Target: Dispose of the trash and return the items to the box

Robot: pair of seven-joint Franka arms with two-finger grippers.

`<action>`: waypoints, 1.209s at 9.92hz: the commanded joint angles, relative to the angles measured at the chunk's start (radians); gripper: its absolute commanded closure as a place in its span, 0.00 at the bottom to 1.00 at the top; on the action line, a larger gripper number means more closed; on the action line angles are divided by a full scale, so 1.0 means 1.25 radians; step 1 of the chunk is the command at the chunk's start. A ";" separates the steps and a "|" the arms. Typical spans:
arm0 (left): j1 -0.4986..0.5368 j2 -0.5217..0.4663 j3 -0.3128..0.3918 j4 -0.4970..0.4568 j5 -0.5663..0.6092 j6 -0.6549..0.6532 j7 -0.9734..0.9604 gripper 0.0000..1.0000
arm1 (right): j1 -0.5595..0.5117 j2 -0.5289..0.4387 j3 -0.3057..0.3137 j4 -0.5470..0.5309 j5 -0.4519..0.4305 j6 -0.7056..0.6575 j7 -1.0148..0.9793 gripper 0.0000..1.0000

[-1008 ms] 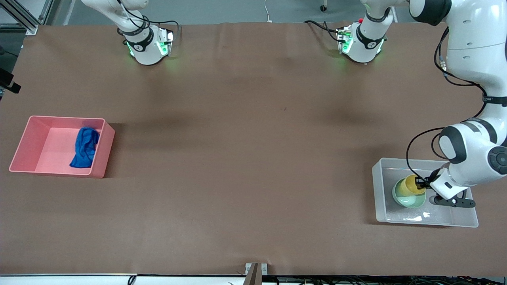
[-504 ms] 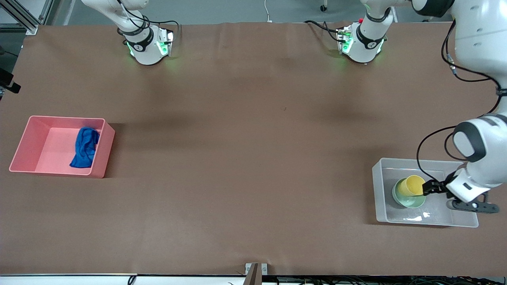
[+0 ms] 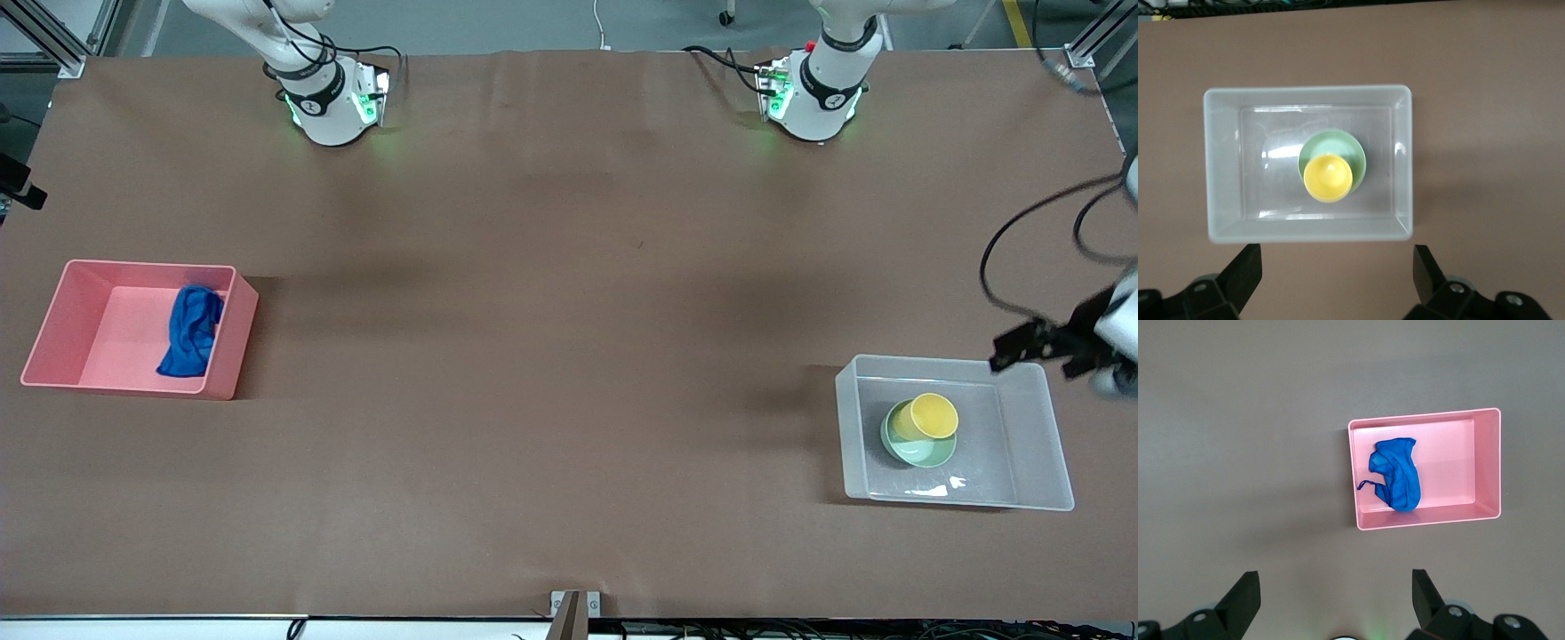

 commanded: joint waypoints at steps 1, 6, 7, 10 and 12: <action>0.002 -0.116 -0.053 -0.077 0.051 -0.089 -0.073 0.00 | 0.000 -0.002 0.000 0.003 -0.007 -0.005 -0.004 0.00; 0.008 -0.152 -0.108 0.103 0.051 -0.311 -0.082 0.00 | 0.000 -0.002 -0.002 0.002 -0.007 -0.005 -0.004 0.00; 0.007 -0.146 -0.106 0.125 0.048 -0.333 -0.082 0.00 | -0.001 -0.002 -0.002 0.002 -0.007 -0.005 -0.004 0.00; 0.001 -0.159 -0.106 0.119 0.040 -0.374 -0.145 0.00 | -0.001 -0.002 -0.002 0.002 -0.007 -0.005 -0.004 0.00; -0.002 -0.173 -0.110 0.083 0.040 -0.376 -0.164 0.00 | -0.002 -0.002 -0.002 0.002 -0.007 -0.006 -0.004 0.00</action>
